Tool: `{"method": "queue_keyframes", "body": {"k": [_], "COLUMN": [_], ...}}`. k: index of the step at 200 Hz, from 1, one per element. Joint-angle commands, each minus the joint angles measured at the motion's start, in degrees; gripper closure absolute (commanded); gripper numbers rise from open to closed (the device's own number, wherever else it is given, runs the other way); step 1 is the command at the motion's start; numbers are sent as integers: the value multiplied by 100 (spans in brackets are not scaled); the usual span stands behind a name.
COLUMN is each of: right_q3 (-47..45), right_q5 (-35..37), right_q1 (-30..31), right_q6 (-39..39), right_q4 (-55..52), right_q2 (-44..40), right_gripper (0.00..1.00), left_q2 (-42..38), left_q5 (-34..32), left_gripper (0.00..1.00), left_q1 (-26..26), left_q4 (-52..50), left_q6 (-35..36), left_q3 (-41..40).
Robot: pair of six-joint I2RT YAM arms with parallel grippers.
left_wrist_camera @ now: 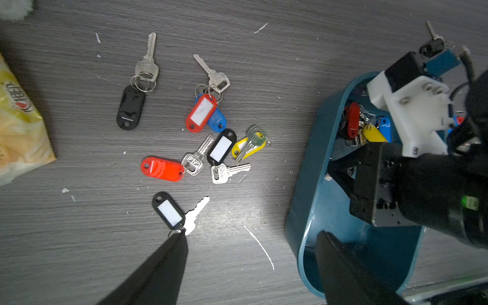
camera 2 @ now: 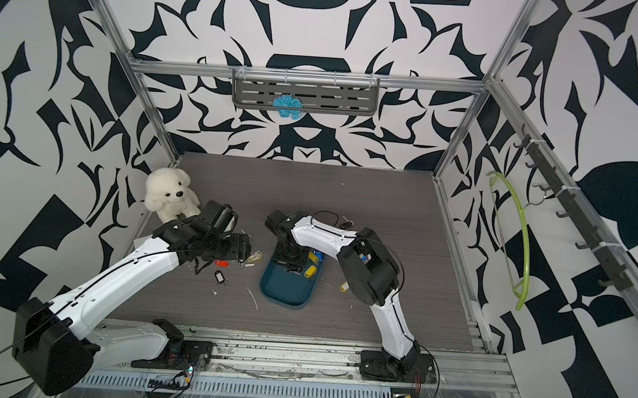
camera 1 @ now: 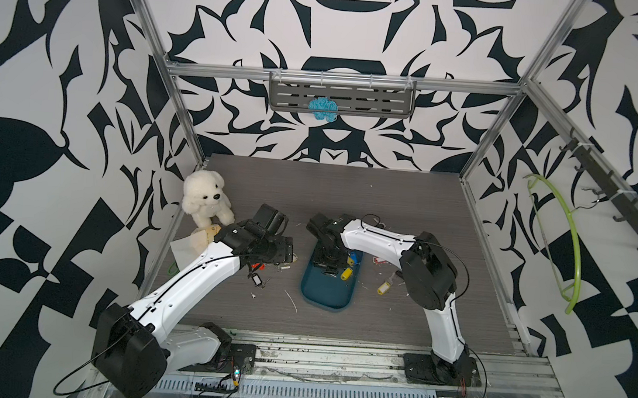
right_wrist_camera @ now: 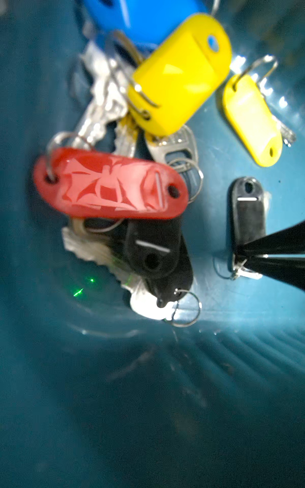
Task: Take the keys out of the storage box
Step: Pick up the key from the storage box, then place the key at the center of the board.
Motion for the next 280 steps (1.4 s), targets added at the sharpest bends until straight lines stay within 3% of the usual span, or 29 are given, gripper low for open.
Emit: {"method": "queue_keyframes", "body": {"k": [1, 160, 222, 280], "right_q3": [-9, 579, -210, -687], "right_q5": [156, 753, 736, 491], "right_q1": [-11, -186, -1359, -2517], "right_q6": [-24, -255, -757, -1463], "right_q4": [-77, -918, -962, -603], "right_q2": [-319, -1641, -2425, -2052], "right_gripper": [100, 100, 100, 100], "left_q2": [13, -65, -79, -43], "left_q5": [81, 89, 176, 318], "left_gripper": [16, 16, 16, 16], "left_q1": [-8, -9, -10, -14], "left_q4": [-131, -131, -87, -61], "left_q6": [39, 4, -108, -240], "left_q3": [-72, -46, -11, 81]}}
